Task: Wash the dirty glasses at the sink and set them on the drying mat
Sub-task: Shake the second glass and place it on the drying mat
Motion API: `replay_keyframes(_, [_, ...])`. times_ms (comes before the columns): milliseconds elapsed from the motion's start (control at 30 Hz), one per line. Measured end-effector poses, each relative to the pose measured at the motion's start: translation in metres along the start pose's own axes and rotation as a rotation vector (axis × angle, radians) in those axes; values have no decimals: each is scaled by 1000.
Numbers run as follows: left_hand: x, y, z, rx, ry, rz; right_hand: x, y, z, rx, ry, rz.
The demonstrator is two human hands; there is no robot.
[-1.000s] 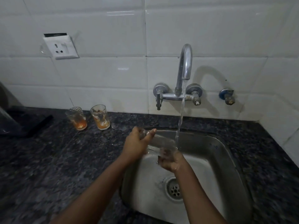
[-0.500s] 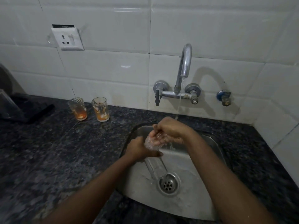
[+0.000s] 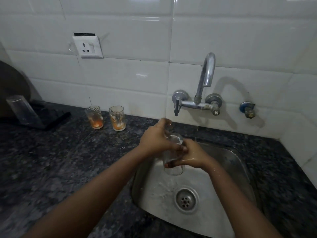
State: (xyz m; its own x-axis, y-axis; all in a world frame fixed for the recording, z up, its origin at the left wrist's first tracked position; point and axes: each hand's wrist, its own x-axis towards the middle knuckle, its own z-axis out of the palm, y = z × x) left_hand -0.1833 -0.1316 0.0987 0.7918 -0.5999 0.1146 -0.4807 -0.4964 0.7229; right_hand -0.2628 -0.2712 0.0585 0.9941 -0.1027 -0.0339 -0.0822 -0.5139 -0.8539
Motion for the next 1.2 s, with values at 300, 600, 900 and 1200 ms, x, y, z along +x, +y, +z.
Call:
replay_keyframes(300, [-1,-78,-101,-618,112,-127,62,-50,32,243,337,-106])
replay_keyframes(600, [-31,-307,-220,-360,405,-406,198,-149,152,85,410,-204])
replay_keyframes(900, [-49,-455,-295,166,741,-607,328,-229,267,-68,336,-251])
replay_keyframes(1200, [-38,-511,-300,215,729,-541,431,-277,354,-184,273,-241])
